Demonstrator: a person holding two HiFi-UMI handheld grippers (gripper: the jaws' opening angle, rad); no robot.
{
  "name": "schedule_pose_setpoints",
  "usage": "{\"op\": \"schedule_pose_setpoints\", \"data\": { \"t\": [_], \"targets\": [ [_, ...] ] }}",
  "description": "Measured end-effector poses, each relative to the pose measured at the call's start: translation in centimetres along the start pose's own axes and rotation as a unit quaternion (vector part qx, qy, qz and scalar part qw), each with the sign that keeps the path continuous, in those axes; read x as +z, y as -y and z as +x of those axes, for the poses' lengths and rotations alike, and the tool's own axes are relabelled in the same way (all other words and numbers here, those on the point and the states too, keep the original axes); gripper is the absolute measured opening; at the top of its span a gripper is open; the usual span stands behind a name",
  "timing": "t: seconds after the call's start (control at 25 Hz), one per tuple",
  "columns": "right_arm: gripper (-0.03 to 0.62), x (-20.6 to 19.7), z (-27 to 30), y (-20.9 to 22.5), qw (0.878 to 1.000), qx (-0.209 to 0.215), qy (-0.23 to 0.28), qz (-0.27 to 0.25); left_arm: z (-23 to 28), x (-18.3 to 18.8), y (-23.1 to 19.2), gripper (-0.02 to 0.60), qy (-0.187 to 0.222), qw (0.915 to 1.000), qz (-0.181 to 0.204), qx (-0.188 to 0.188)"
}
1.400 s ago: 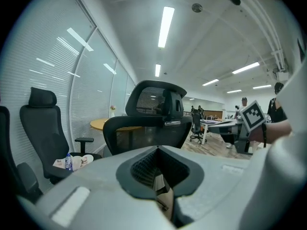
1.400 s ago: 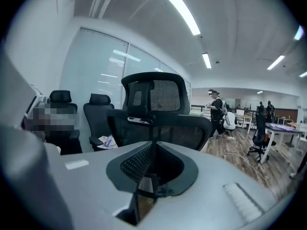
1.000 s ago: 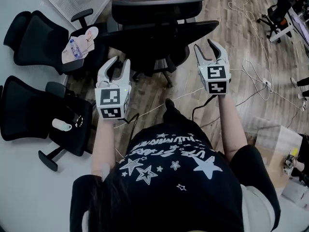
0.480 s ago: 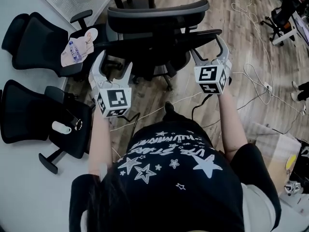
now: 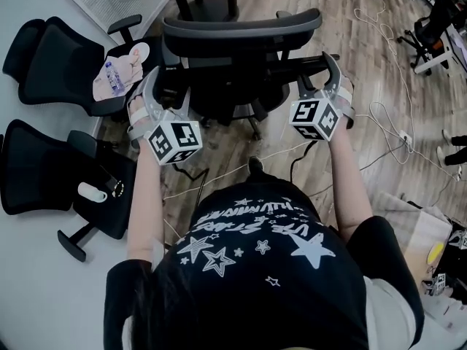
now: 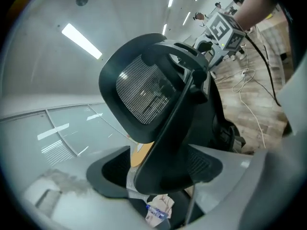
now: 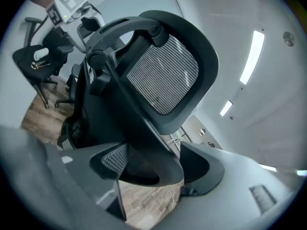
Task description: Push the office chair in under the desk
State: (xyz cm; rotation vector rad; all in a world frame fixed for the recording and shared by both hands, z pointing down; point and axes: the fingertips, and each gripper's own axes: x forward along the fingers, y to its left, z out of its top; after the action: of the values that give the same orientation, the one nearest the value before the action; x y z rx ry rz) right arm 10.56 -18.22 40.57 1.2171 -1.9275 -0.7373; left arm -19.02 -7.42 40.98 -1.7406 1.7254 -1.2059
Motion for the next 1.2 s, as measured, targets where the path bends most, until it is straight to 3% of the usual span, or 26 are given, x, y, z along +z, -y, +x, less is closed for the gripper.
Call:
{"op": "schedule_pose_setpoints", "data": {
  "t": [0.24, 0.56, 1.2],
  "targets": [
    [0.324, 0.2, 1.2, -0.3, 1.000, 0.002, -0.010, -0.021, 1.2, -0.1, 0.7, 0.256, -0.020, 0.9991, 0.037, -0.008],
    [0.314, 0.1, 2.0, 0.0, 0.999, 0.010, -0.024, -0.029, 1.9, 0.0, 0.7, 0.252, -0.052, 0.9975, 0.028, -0.038],
    [0.313, 0.5, 5.1, 0.5, 0.999, 0.035, -0.015, -0.036, 4.0, 0.1, 0.1, 0.255, -0.051, 0.9983, 0.007, -0.028]
  ]
}}
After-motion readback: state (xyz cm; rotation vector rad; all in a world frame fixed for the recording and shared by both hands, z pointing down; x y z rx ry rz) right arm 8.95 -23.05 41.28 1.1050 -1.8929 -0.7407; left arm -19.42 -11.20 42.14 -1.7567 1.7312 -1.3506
